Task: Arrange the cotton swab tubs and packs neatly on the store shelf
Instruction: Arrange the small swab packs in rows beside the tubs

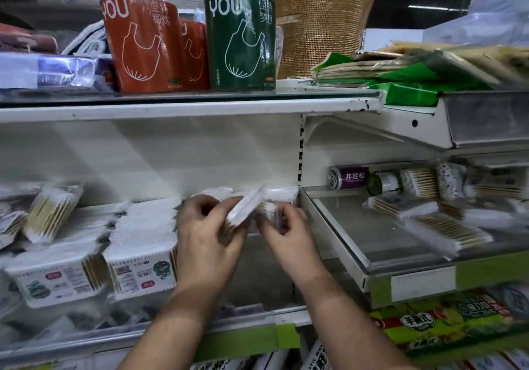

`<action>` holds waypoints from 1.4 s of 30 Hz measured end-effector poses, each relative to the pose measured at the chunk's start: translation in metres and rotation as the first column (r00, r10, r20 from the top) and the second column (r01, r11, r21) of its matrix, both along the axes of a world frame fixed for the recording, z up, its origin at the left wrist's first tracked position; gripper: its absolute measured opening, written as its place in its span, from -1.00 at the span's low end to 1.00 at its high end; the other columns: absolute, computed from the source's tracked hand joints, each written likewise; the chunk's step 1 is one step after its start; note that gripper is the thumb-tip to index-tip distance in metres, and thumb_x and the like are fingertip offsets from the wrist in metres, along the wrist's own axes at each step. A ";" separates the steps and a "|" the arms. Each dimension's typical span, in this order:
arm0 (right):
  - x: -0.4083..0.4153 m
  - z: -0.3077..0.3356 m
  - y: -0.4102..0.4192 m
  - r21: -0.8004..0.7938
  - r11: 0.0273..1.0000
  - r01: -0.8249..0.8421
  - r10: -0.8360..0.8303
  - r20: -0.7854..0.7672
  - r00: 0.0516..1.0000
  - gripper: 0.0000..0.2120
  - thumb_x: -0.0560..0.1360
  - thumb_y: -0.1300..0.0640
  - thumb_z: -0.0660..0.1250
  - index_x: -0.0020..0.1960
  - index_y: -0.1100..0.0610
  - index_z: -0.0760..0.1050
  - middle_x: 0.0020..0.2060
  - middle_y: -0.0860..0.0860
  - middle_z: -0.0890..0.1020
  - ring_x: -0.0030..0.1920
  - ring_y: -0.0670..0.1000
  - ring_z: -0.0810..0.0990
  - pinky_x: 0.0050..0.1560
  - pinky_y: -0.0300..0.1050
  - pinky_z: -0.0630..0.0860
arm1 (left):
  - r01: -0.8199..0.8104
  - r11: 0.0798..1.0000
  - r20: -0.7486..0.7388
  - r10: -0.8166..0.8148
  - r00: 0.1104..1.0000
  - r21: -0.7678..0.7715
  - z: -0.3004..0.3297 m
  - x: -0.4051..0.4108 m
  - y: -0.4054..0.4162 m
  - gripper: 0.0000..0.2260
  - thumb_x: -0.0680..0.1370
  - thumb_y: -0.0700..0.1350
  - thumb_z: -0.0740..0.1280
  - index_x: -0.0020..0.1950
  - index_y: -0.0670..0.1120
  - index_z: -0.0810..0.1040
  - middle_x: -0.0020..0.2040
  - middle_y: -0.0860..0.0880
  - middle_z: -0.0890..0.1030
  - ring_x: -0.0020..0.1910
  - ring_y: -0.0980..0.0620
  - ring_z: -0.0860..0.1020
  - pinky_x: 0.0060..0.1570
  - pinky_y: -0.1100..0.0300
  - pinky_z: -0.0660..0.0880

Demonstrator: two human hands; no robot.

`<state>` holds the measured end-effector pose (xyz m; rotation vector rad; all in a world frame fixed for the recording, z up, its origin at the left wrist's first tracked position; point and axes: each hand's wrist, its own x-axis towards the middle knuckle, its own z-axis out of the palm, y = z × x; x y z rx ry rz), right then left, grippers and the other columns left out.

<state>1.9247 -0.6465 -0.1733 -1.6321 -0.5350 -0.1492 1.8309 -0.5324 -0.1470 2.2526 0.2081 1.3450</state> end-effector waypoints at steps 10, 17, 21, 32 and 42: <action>-0.004 -0.001 0.001 0.022 0.999 -0.026 0.028 -0.065 0.997 -0.69 0.40 -0.18 0.45 0.03 -0.28 0.37 0.03 -0.09 0.60 -0.03 -0.06 0.64 -0.04 -0.02 0.63 | 0.104 0.985 0.007 -0.104 0.995 -0.135 0.003 -0.007 -0.006 -0.52 0.42 -0.10 0.51 0.30 0.12 0.49 0.17 0.16 0.56 0.15 0.26 0.49 0.17 0.37 0.40; -0.004 0.001 -0.005 0.054 0.998 0.041 -0.042 0.018 0.999 -0.58 0.48 0.22 0.46 0.14 -0.10 0.32 -0.09 -0.20 0.55 -0.15 -0.34 0.60 -0.15 -0.39 0.54 | 0.156 0.938 0.066 -0.143 0.988 -0.310 0.007 -0.014 -0.012 -0.51 0.42 -0.11 0.51 0.12 0.36 0.38 0.14 0.27 0.58 0.03 0.36 0.54 0.17 0.20 0.48; -0.005 0.001 -0.004 0.036 0.998 0.049 -0.051 0.032 0.998 -0.71 0.51 0.13 0.43 0.03 -0.17 0.39 -0.06 -0.19 0.58 -0.08 -0.33 0.58 -0.02 -0.15 0.63 | 0.164 0.969 0.115 -0.144 0.983 -0.185 0.003 -0.011 -0.008 -0.66 0.39 -0.05 0.52 0.11 0.06 0.53 0.20 0.14 0.48 0.24 0.15 0.46 0.23 0.16 0.45; -0.002 -0.001 0.000 -0.108 0.992 0.066 -0.068 -0.010 0.998 -0.50 0.53 0.12 0.38 0.41 -0.12 0.33 -0.15 -0.11 0.53 -0.10 -0.09 0.60 -0.03 0.07 0.64 | 0.149 0.948 0.223 -0.086 0.971 -0.280 0.003 -0.011 -0.009 -0.61 0.41 -0.16 0.53 0.10 0.12 0.45 0.02 0.15 0.55 0.00 0.18 0.58 0.01 0.29 0.52; -0.006 0.000 -0.005 -0.255 0.953 0.162 -0.148 0.077 0.986 -0.57 0.53 0.19 0.33 0.36 -0.04 0.37 0.01 -0.10 0.53 -0.02 -0.14 0.56 -0.13 -0.39 0.43 | 0.155 0.928 0.228 -0.079 0.970 -0.339 0.002 -0.009 -0.006 -0.63 0.40 -0.14 0.54 -0.03 0.28 0.48 -0.08 0.21 0.60 -0.09 0.23 0.60 -0.07 0.38 0.50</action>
